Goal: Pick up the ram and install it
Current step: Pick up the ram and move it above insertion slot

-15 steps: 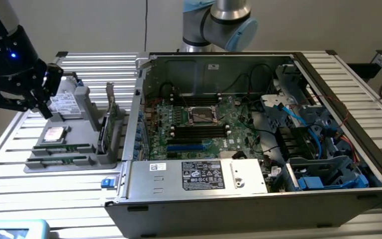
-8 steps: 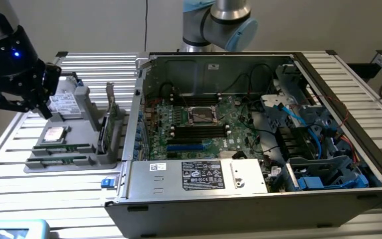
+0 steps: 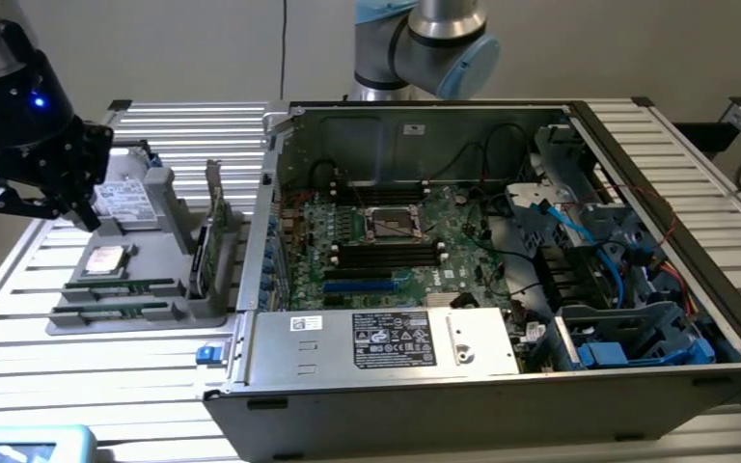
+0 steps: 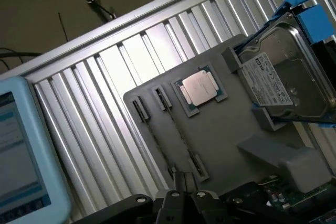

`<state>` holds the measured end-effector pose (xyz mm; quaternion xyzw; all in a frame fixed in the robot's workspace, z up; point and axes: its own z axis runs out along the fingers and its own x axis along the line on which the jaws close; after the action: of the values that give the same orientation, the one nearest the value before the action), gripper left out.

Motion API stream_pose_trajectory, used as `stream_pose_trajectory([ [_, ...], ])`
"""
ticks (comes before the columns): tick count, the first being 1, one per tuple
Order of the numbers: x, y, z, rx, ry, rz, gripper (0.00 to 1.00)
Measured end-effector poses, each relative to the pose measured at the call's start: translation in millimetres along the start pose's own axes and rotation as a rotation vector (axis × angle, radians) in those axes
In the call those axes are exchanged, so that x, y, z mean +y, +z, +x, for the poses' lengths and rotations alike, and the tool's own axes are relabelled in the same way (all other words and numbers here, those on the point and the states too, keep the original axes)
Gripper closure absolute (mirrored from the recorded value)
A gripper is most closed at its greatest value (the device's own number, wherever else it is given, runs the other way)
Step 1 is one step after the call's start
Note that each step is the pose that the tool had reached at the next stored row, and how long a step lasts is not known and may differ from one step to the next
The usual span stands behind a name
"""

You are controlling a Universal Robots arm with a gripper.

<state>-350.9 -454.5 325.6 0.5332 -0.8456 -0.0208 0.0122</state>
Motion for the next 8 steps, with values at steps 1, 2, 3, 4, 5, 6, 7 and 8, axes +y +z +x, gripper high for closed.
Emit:
stream_pose_trajectory([
  [1, 0.0, 0.1, 0.0, 0.0013, -0.018, 0.0006, 0.89],
  [2, 0.0, 0.1, 0.0, 0.0026, -0.036, 0.0014, 0.89],
  [3, 0.0, 0.2, 0.0, 0.0040, -0.055, 0.0024, 0.89],
  [4, 0.0, 0.2, 0.0, 0.0053, -0.073, 0.0035, 0.89],
  [5, 0.0, 0.2, 0.0, 0.0064, -0.090, 0.0049, 0.89],
  [6, 0.0, 0.3, 0.0, 0.0075, -0.108, 0.0063, 0.89],
  [7, 0.0, 0.3, 0.0, 0.0083, -0.123, 0.0082, 0.89],
  [8, 0.0, 0.4, 0.0, 0.0087, -0.139, 0.0105, 0.89],
])
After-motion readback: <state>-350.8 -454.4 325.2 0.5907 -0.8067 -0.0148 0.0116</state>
